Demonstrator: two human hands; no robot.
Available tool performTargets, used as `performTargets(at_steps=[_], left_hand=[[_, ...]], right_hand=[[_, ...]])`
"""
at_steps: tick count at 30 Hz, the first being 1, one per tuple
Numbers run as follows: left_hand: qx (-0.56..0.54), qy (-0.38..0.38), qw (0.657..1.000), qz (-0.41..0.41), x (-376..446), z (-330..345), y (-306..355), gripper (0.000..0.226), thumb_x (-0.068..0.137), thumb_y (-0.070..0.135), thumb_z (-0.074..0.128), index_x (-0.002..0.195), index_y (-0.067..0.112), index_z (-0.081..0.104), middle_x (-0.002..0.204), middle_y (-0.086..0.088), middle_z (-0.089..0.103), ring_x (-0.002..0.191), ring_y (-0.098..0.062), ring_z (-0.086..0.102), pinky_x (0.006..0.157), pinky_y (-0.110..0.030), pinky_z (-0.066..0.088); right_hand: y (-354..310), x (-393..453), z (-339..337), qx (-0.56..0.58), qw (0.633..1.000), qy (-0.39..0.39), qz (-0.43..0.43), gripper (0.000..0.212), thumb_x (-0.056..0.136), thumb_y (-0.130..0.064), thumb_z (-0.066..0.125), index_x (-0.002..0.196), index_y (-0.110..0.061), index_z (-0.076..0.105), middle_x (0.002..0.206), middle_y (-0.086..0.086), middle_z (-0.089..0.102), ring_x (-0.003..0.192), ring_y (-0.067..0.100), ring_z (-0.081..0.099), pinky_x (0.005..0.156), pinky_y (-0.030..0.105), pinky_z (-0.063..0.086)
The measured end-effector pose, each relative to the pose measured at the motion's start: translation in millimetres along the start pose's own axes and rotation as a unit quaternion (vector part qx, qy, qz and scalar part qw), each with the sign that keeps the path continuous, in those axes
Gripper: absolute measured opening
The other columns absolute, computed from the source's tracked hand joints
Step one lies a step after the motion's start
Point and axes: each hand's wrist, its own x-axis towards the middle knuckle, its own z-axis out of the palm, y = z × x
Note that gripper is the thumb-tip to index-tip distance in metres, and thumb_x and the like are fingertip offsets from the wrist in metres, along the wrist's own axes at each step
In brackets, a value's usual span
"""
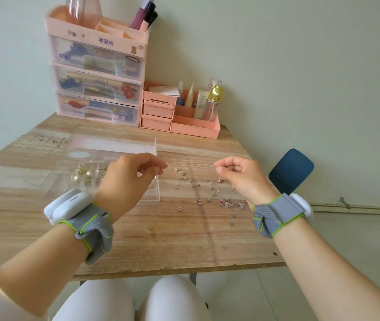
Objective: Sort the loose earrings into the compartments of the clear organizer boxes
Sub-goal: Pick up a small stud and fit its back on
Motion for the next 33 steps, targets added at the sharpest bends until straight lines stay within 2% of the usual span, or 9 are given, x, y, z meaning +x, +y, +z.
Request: performTargets(at_steps=[4, 12, 15, 17, 20, 21, 25, 29, 33], left_hand=[[0.009, -0.007, 1.0, 0.01, 0, 11, 6, 0.02, 0.088, 0.014, 0.056, 0.084, 0.03, 0.066, 0.081, 0.016, 0.067, 0.082, -0.01, 0.059, 0.059, -0.005, 0.037], [0.006, -0.012, 1.0, 0.026, 14, 21, 8, 0.019, 0.088, 0.014, 0.055, 0.085, 0.029, 0.066, 0.081, 0.016, 0.067, 0.066, 0.01, 0.051, 0.054, -0.002, 0.036], [0.006, -0.017, 1.0, 0.023, 23, 24, 6, 0.019, 0.088, 0.015, 0.055, 0.085, 0.029, 0.067, 0.082, 0.015, 0.068, 0.07, 0.0, 0.055, 0.054, -0.003, 0.037], [0.01, -0.029, 0.999, 0.02, 28, 26, 6, 0.018, 0.088, 0.015, 0.055, 0.084, 0.028, 0.067, 0.081, 0.013, 0.068, 0.075, -0.004, 0.057, 0.055, -0.001, 0.036], [0.02, -0.059, 0.998, 0.014, 39, 33, 7, 0.015, 0.086, 0.016, 0.058, 0.083, 0.028, 0.068, 0.079, 0.009, 0.07, 0.079, -0.006, 0.059, 0.06, 0.002, 0.036], [0.022, -0.068, 0.997, 0.013, 43, 35, 8, 0.014, 0.086, 0.017, 0.058, 0.083, 0.027, 0.068, 0.079, 0.009, 0.07, 0.078, -0.004, 0.059, 0.062, 0.002, 0.037], [0.036, -0.095, 0.994, 0.027, 57, 46, 14, 0.014, 0.087, 0.017, 0.058, 0.085, 0.025, 0.069, 0.076, 0.012, 0.067, 0.076, 0.002, 0.058, 0.066, 0.0, 0.038], [0.041, -0.099, 0.993, 0.039, 63, 53, 17, 0.014, 0.087, 0.018, 0.057, 0.088, 0.024, 0.07, 0.079, 0.01, 0.068, 0.079, -0.001, 0.059, 0.066, -0.003, 0.04], [0.04, -0.106, 0.993, 0.04, 64, 56, 17, 0.014, 0.087, 0.018, 0.057, 0.09, 0.022, 0.07, 0.083, 0.006, 0.069, 0.082, -0.009, 0.061, 0.07, -0.009, 0.043]], right_hand=[[11, -4, -12, -0.009, 1.0, 0.009, 0.004, 0.01, 0.084, 0.001, 0.06, 0.09, -0.001, 0.067, 0.069, -0.003, 0.06, 0.05, -0.008, 0.051, 0.046, 0.006, 0.035], [28, 10, -29, -0.015, 0.998, 0.052, 0.013, 0.013, 0.085, -0.004, 0.061, 0.08, -0.016, 0.066, 0.072, -0.002, 0.063, 0.059, 0.001, 0.052, 0.048, 0.006, 0.035], [36, 20, -27, -0.032, 0.998, 0.046, 0.018, 0.009, 0.085, -0.006, 0.061, 0.083, -0.012, 0.067, 0.072, -0.003, 0.063, 0.063, 0.005, 0.053, 0.05, 0.006, 0.036], [41, 28, -24, -0.053, 0.998, 0.041, 0.017, 0.007, 0.085, -0.007, 0.062, 0.084, -0.011, 0.067, 0.07, -0.007, 0.062, 0.064, 0.004, 0.053, 0.058, 0.009, 0.041], [48, 42, -20, -0.086, 0.996, 0.033, 0.012, 0.007, 0.084, -0.009, 0.064, 0.081, -0.015, 0.067, 0.072, -0.007, 0.063, 0.071, 0.01, 0.056, 0.077, 0.027, 0.046], [49, 47, -19, -0.099, 0.994, 0.033, 0.01, 0.007, 0.084, -0.01, 0.064, 0.081, -0.014, 0.068, 0.073, -0.006, 0.063, 0.073, 0.011, 0.056, 0.079, 0.028, 0.046], [54, 63, -16, -0.147, 0.989, 0.019, 0.007, 0.005, 0.083, -0.015, 0.066, 0.083, -0.014, 0.07, 0.075, -0.004, 0.063, 0.073, 0.009, 0.054, 0.076, 0.024, 0.042], [58, 70, -8, -0.175, 0.984, -0.034, 0.012, 0.006, 0.079, -0.02, 0.07, 0.083, -0.016, 0.072, 0.074, -0.004, 0.064, 0.066, 0.004, 0.051, 0.068, 0.022, 0.04], [60, 72, -4, -0.194, 0.981, -0.022, -0.003, 0.005, 0.078, -0.024, 0.072, 0.079, -0.019, 0.072, 0.061, -0.01, 0.055, 0.06, 0.002, 0.045, 0.057, 0.017, 0.034]])
